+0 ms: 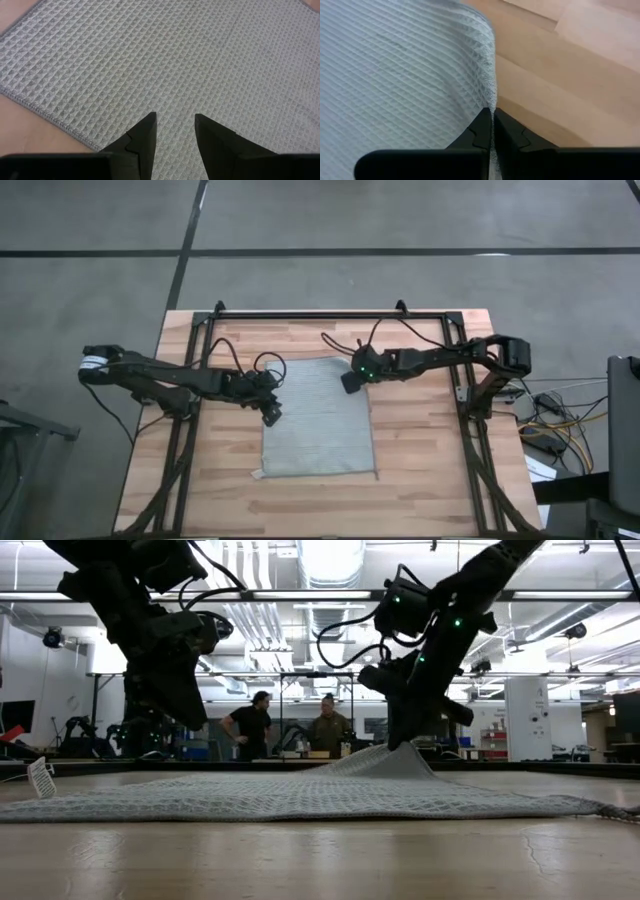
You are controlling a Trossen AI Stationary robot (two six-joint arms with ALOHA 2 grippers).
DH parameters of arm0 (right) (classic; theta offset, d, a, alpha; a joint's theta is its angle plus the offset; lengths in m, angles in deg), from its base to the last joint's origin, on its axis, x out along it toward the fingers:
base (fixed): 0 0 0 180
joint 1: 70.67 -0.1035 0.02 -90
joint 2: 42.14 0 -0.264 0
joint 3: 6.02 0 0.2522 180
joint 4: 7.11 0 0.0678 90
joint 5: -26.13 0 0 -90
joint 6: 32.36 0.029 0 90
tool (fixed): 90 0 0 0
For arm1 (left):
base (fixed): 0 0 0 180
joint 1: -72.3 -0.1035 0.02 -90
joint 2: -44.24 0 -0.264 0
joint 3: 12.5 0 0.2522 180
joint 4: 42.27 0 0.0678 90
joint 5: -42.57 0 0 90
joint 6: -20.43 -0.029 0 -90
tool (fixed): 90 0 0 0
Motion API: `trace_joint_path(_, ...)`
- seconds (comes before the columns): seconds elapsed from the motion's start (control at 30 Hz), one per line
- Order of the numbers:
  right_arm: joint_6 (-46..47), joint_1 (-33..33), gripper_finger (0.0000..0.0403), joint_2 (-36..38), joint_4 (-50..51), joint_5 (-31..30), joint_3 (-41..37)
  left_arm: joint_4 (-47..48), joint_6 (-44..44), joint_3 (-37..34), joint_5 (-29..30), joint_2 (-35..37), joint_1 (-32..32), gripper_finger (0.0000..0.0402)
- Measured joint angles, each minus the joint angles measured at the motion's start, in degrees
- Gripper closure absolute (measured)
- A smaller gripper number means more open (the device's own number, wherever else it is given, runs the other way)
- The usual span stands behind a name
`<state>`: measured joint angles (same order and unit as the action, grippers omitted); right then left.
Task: Fold microfiber towels
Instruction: Fold the microfiber cloth on the table
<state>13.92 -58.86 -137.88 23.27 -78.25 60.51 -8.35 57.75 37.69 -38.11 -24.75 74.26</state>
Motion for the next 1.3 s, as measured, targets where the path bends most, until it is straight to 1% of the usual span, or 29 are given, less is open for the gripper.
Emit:
trace_joint_path(0.2, 3.0, -2.1, 0.0394, 0.0, 1.1, -0.4, 0.4, 0.0, 0.0, 0.0, 0.0, 0.0, 0.0, 0.0264)
trace_joint_path(0.57, 4.3, -4.7, 0.0394, -0.2, 0.9, -0.3, 0.3, 0.0, 0.0, 0.0, 0.0, 0.0, 0.0, 0.0264)
trace_joint_path(0.7, 4.3, -6.1, 0.0394, -2.3, 0.0, 0.0, 0.4, 0.0, 0.0, 0.0, 0.0, 0.0, 0.0, 0.0264)
trace_joint_path(0.8, 4.2, -7.2, 0.0394, -4.7, -1.9, 2.1, 1.0, 0.0, 0.0, 0.0, 0.0, 0.0, 0.0, 0.0264)
trace_joint_path(1.0, 1.3, -8.1, 0.0394, -9.3, -0.9, 2.4, 5.2, -0.1, 0.0, 0.0, 0.0, 0.0, 0.0, 0.0264)
trace_joint_path(1.3, -3.0, -8.2, 0.0394, -10.1, 6.4, -0.6, 12.9, -0.1, 0.0, 0.0, 0.0, 0.0, 0.0, 0.0264)
